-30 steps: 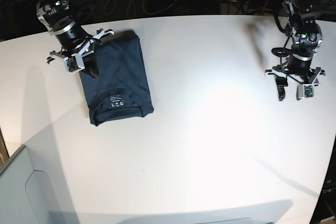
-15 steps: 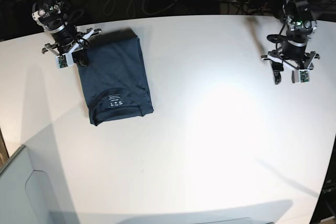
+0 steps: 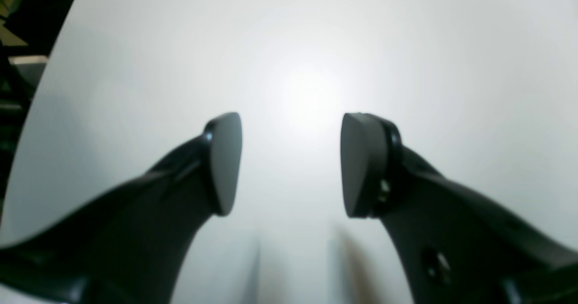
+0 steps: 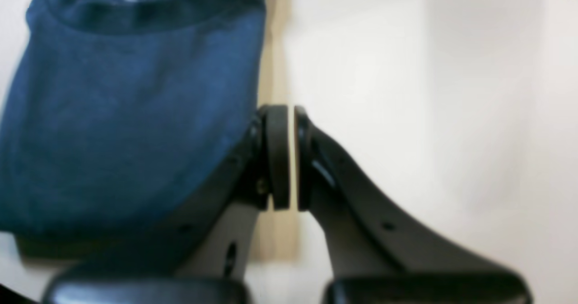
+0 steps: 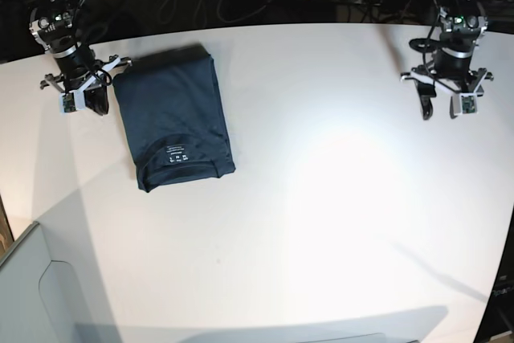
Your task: Fold the T-shirt properly
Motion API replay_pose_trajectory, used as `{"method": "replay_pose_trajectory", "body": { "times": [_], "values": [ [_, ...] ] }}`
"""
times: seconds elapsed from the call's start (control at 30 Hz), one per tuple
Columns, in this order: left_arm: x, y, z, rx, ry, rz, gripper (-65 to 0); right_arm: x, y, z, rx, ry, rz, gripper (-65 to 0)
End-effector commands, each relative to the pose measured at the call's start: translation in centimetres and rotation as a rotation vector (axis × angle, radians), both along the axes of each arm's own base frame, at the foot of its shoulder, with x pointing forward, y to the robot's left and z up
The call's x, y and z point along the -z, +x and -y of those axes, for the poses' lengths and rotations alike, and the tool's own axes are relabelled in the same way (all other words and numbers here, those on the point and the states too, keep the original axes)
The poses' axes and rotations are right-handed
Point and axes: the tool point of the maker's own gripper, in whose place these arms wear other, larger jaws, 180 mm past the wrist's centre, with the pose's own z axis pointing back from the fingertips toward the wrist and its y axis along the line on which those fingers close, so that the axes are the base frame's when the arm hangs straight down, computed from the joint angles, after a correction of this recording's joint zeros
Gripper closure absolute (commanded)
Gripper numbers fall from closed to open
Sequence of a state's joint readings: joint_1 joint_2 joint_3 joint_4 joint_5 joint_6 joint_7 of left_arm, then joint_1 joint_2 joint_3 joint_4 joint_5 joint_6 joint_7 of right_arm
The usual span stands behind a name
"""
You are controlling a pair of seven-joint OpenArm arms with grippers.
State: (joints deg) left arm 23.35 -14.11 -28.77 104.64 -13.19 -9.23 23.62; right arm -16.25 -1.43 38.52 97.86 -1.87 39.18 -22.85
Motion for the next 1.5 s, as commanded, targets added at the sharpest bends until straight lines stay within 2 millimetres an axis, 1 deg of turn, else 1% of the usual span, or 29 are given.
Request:
{"method": "replay_pose_trajectory", "body": {
  "times": [0.0,0.1,0.2,0.27,0.4,0.47,0.57,0.63,0.73,0.8,0.93,1.27,1.37,1.4,1.43,1.47],
  "values": [
    [-1.2,0.1,-0.2,0.005,0.019,0.037,-33.5,-0.6,0.3,-0.1,-0.014,0.01,0.034,0.0],
    [-0.9,-1.0,0.4,-0.004,0.003,0.024,-33.5,0.7,-0.4,-0.2,-0.005,0.034,0.0,0.0],
    [-0.5,-2.3,-0.2,-0.044,-0.002,0.009,-33.5,1.5,-1.0,-0.4,-0.001,0.051,-0.024,0.0],
    [-0.6,-2.7,-0.5,-0.073,-0.007,0.015,-33.5,2.1,-1.5,-0.9,0.004,0.069,-0.039,0.0],
    [-0.7,-4.0,-1.9,-0.131,-0.001,0.011,-33.5,2.6,-2.2,-1.2,0.009,0.079,-0.057,0.0],
    [-0.6,-4.5,-2.1,-0.138,0.005,0.002,-33.5,2.6,-2.4,-1.5,0.012,0.087,-0.059,0.0],
    [-0.1,-5.2,-2.1,-0.142,0.003,-0.02,-33.5,3.0,-2.9,-1.6,0.011,0.091,-0.073,0.0],
    [0.1,-5.6,-2.1,-0.142,0.004,-0.03,-33.5,3.0,-2.8,-2.4,-0.01,0.097,-0.074,0.0],
    [0.3,-6.1,-1.9,-0.144,-0.018,-0.039,-33.5,3.3,-3.3,-3.3,-0.041,0.103,-0.091,0.0],
    [0.4,-6.3,-1.6,-0.148,-0.063,-0.03,-33.5,3.4,-3.3,-3.7,-0.051,0.107,-0.094,0.0],
    [0.6,-7.1,-1.1,-0.15,-0.129,-0.033,-33.5,3.4,-3.4,-3.7,-0.05,0.108,-0.096,0.0],
    [1.1,-8.0,-1.0,-0.156,-0.139,-0.056,-33.5,3.1,-3.6,-3.8,-0.056,0.1,-0.092,0.0],
    [1.2,-8.2,-0.9,-0.159,-0.141,-0.06,-33.4,3.0,-3.6,-3.5,-0.048,0.095,-0.089,0.0],
    [1.4,-8.6,-0.9,-0.159,-0.14,-0.071,-33.4,2.8,-3.6,-3.4,-0.05,0.091,-0.085,0.0],
    [1.5,-8.9,-0.9,-0.16,-0.14,-0.082,-33.2,2.4,-3.4,-3.2,-0.048,0.084,-0.072,0.0],
    [1.3,-9.1,-0.8,-0.155,-0.136,-0.085,-31.4,1.9,-3.7,-2.7,-0.033,0.077,-0.063,0.0]
  ]
}}
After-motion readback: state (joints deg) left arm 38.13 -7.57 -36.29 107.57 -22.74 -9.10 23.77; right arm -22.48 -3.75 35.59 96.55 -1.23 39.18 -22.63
